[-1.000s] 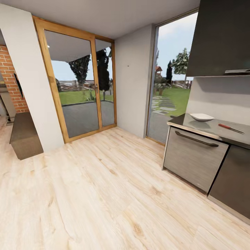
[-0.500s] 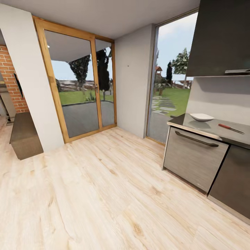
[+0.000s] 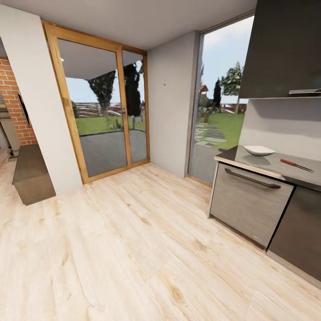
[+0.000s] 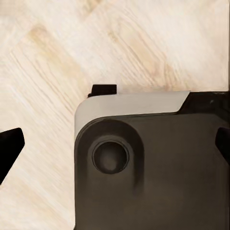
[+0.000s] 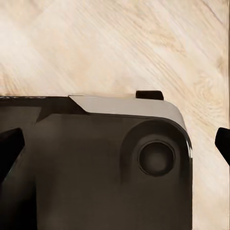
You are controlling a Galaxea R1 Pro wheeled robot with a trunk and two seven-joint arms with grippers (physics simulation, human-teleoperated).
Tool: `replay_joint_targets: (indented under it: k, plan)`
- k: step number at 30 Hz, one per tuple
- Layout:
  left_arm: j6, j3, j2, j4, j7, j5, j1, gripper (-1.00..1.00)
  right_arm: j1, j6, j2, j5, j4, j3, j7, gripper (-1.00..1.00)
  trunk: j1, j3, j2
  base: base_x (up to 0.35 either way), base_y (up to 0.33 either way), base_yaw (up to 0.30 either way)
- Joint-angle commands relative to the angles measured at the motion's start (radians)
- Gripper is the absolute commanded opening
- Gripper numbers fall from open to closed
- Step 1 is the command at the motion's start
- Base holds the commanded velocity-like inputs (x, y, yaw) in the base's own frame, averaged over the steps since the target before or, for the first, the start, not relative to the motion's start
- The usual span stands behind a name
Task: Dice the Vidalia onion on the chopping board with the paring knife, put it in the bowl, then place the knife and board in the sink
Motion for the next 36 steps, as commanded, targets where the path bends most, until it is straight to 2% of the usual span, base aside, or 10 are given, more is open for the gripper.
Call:
replay_joint_targets:
  k: [1,4,8,10,14,18,29,31,33,36]
  plan:
    - [-0.001,0.001,0.000,-0.029,0.000,0.000,0.000,1.00,0.000,-0.027,0.000,-0.001,-0.011,0.000,0.000,1.00,0.000,-0.001,0.000,0.000,0.000,0.000]
    - [-0.001,0.001,0.001,-0.096,0.000,0.000,0.001,1.00,0.000,-0.090,0.000,-0.001,-0.054,0.001,0.001,1.00,0.000,-0.001,0.000,0.000,0.000,0.000]
    - [-0.001,0.001,0.001,-0.154,0.000,0.000,0.001,1.00,0.000,-0.133,-0.001,0.000,-0.118,0.000,0.000,1.00,0.000,-0.001,0.000,0.000,0.000,0.000]
    - [-0.004,0.001,0.001,-0.184,0.000,0.000,0.001,1.00,0.000,-0.145,-0.002,-0.001,-0.177,0.000,-0.001,1.00,0.000,-0.001,0.000,0.000,0.000,0.000]
    - [-0.025,0.001,0.000,-0.203,0.000,0.000,0.000,1.00,0.000,-0.149,-0.001,-0.003,-0.372,0.000,-0.007,1.00,0.000,-0.001,0.000,0.000,0.000,0.000]
    - [-0.032,0.001,0.000,-0.206,0.000,0.001,-0.002,1.00,0.000,-0.147,-0.002,-0.015,-0.482,0.000,-0.008,1.00,0.000,-0.001,0.000,0.000,0.000,0.000]
    - [-0.044,0.000,0.017,-0.195,-0.004,0.003,-0.003,1.00,0.000,-0.152,0.000,-0.035,-0.488,-0.002,-0.008,1.00,0.000,0.000,0.000,0.000,0.000,-0.044]
    - [-0.044,0.001,0.021,-0.194,-0.004,0.004,-0.003,1.00,0.000,-0.151,-0.001,-0.054,-0.486,-0.005,-0.007,1.00,0.000,0.001,0.000,0.000,0.000,-0.219]
    - [-0.044,0.000,0.024,-0.194,-0.005,0.007,-0.003,1.00,0.000,-0.151,-0.001,-0.099,-0.484,-0.007,-0.007,1.00,0.000,0.002,0.000,0.000,0.000,-0.243]
    - [-0.044,0.002,0.024,-0.194,-0.005,0.008,-0.003,1.00,0.000,-0.151,-0.001,-0.135,-0.484,-0.008,-0.006,1.00,0.000,0.005,0.000,0.000,0.000,-0.252]
